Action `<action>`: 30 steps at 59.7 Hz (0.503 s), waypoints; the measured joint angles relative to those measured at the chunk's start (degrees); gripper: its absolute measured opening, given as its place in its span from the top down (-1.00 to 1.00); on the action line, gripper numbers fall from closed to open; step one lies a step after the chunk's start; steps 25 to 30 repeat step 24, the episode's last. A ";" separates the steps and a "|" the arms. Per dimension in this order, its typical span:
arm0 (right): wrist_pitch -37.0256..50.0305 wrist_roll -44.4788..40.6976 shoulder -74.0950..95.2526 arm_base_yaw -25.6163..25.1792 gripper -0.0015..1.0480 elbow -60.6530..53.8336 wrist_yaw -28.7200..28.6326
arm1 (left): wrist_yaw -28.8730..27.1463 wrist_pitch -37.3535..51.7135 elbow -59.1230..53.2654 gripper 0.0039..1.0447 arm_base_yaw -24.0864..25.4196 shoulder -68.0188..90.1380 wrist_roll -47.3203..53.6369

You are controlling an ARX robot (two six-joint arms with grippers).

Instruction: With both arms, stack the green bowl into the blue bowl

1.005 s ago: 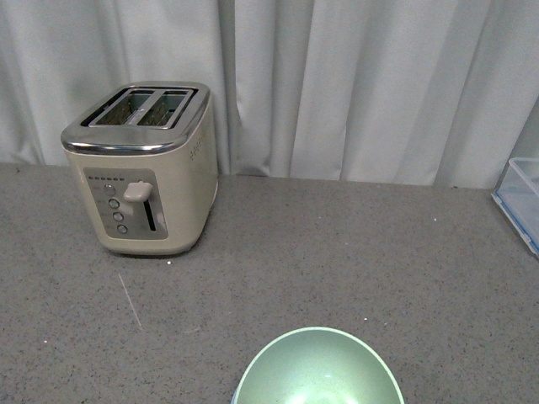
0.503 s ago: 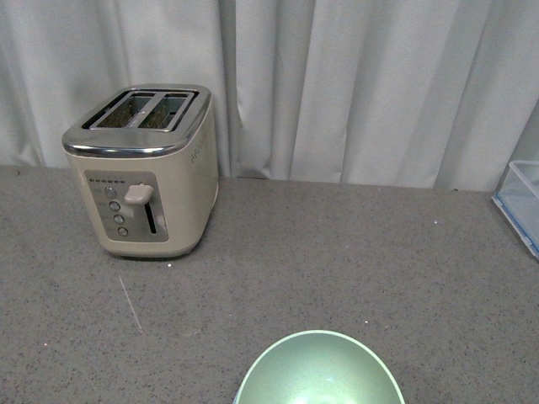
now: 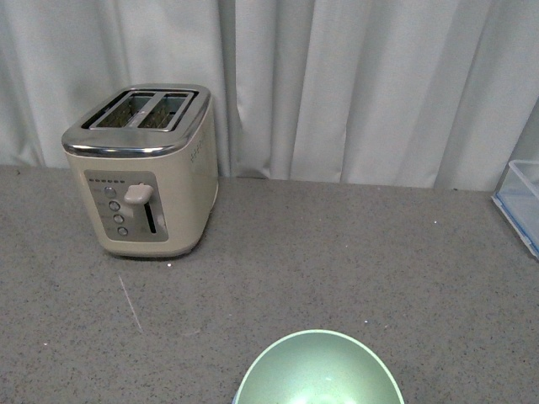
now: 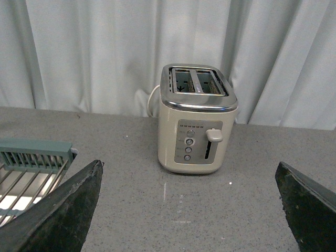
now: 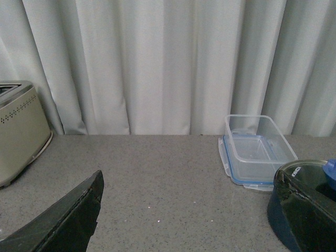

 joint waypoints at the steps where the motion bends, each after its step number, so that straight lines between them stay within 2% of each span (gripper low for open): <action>1: 0.00 0.00 0.00 0.00 -0.82 0.00 0.00 | 0.00 0.00 0.00 -0.88 0.00 0.00 0.00; 30: 0.00 0.00 0.00 0.00 -0.82 0.00 0.00 | 0.00 0.00 0.00 -0.88 0.00 0.00 0.00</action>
